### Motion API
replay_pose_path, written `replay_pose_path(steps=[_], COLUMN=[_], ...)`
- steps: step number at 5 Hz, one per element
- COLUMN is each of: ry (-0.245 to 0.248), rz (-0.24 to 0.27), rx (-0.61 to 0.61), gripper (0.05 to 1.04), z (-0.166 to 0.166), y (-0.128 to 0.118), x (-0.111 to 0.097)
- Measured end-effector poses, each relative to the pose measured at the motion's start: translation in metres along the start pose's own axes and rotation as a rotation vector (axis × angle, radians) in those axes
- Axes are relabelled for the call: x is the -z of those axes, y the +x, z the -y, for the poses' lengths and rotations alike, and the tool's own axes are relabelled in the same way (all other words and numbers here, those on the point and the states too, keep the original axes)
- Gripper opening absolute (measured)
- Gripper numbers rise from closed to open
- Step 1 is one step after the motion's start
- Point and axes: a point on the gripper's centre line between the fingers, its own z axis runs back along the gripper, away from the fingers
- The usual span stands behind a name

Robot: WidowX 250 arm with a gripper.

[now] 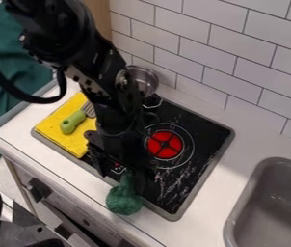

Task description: Put the broccoli in the silver pot

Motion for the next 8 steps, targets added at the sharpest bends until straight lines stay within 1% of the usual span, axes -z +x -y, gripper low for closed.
replay_pose_path(steps=[1, 2, 3, 4, 5, 6, 7, 8], ry=[0.004, -0.002, -0.005, -0.014, -0.015, 0.028, 0.067, 0.067], rz=[-0.002, -0.014, -0.009, -0.013, -0.012, 0.007, 0.055, 0.104], rx=[0.005, 0.014, 0.010, 0.013, 0.044, 0.119, 0.191, 0.262], gripper=[0.784, 0.465, 0.253, 0.235, 0.235, 0.235, 0.235, 0.235], z=[-0.001, -0.001, 0.000, -0.001, -0.004, -0.012, -0.022, -0.035], y=[0.005, 0.007, 0.010, 0.011, 0.019, 0.051, 0.084, 0.122], x=[0.001, 0.007, 0.008, 0.011, 0.008, -0.007, -0.025, -0.025])
